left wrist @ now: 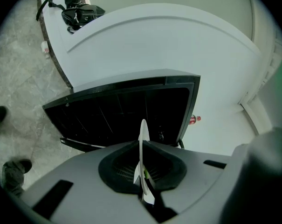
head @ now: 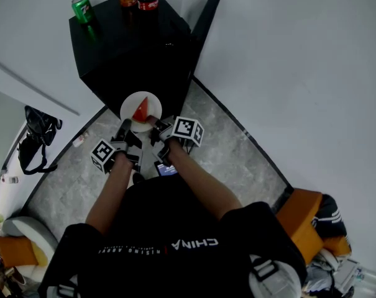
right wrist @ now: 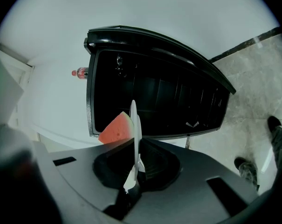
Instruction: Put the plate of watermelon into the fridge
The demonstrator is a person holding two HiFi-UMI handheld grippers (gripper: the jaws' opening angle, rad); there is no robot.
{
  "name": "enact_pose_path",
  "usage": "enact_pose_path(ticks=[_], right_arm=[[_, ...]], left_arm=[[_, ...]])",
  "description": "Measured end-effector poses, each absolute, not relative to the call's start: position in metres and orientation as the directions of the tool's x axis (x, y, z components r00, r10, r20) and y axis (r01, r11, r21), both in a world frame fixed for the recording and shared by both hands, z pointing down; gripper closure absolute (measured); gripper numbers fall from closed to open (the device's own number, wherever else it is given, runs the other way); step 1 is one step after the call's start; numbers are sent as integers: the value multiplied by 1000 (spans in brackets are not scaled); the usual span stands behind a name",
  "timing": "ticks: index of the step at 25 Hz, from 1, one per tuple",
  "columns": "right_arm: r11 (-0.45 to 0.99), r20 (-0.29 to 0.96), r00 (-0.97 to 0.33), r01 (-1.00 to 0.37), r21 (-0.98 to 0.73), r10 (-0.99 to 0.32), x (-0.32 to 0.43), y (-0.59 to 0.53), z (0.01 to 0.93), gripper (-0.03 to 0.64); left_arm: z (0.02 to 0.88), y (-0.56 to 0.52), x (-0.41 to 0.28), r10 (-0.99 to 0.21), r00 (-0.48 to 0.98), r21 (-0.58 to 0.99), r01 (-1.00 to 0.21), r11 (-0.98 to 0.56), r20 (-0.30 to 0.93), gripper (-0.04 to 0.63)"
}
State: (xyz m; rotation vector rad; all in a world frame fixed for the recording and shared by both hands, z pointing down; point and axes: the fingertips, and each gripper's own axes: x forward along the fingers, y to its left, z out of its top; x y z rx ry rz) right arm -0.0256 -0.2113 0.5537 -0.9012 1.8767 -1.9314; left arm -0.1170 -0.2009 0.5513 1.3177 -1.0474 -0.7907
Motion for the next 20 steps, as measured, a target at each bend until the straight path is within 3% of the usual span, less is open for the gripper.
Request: enact_pose_path(ticks=[7,20], right_arm=[[-127,182,-766,-132,-983,-617,-23,-217,551,588],[-147,179,-756,-110,-983,-630,-15,-228,565,588]], left_arm=[[536,-208,-112,-926,366,991,-121,54,95,571],[542,-211,-102,-904,420,985,-174,10,83,570]])
